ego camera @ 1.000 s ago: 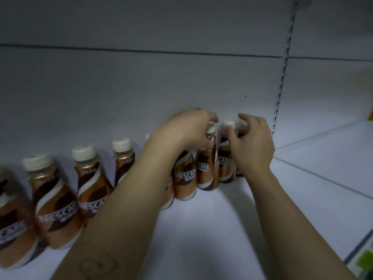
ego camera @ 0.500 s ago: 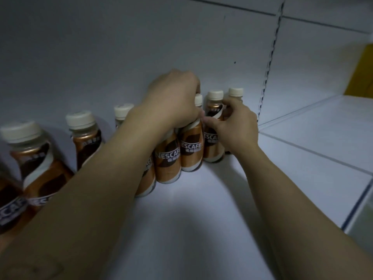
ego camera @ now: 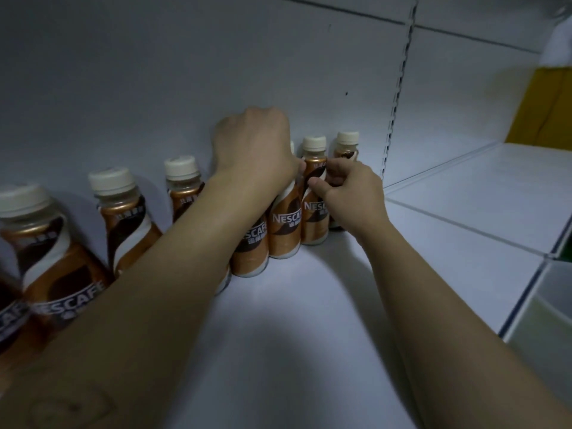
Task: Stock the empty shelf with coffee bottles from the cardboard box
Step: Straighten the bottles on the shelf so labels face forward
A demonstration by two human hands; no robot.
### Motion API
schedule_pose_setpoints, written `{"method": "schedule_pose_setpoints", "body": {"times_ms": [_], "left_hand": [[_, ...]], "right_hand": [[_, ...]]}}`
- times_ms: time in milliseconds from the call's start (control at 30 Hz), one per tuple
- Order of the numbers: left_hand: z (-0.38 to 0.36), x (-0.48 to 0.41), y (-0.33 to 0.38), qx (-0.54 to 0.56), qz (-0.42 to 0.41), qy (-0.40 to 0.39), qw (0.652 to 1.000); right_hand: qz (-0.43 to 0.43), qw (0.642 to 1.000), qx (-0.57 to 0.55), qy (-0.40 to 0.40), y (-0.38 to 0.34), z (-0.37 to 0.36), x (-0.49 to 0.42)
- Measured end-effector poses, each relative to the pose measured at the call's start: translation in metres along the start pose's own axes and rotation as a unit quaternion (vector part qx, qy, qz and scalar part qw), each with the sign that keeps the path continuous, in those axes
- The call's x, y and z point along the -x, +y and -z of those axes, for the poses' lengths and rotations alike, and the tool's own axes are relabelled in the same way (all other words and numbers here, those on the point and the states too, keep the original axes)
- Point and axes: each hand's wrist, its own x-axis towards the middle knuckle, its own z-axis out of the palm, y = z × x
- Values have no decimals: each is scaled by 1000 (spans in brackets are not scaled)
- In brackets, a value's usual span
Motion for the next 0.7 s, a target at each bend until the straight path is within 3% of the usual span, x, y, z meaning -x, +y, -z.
{"method": "schedule_pose_setpoints", "body": {"times_ms": [233, 533, 700], "left_hand": [[-4, 0, -2, -35, -15, 21, 999], [1, 2, -1, -49, -19, -1, 999], [5, 7, 0, -133, -40, 61, 988]], "right_hand": [[-7, 999, 38, 36, 5, -3, 1], [1, 999, 53, -9, 4, 2, -4], [-1, 999, 14, -29, 3, 12, 0]]}}
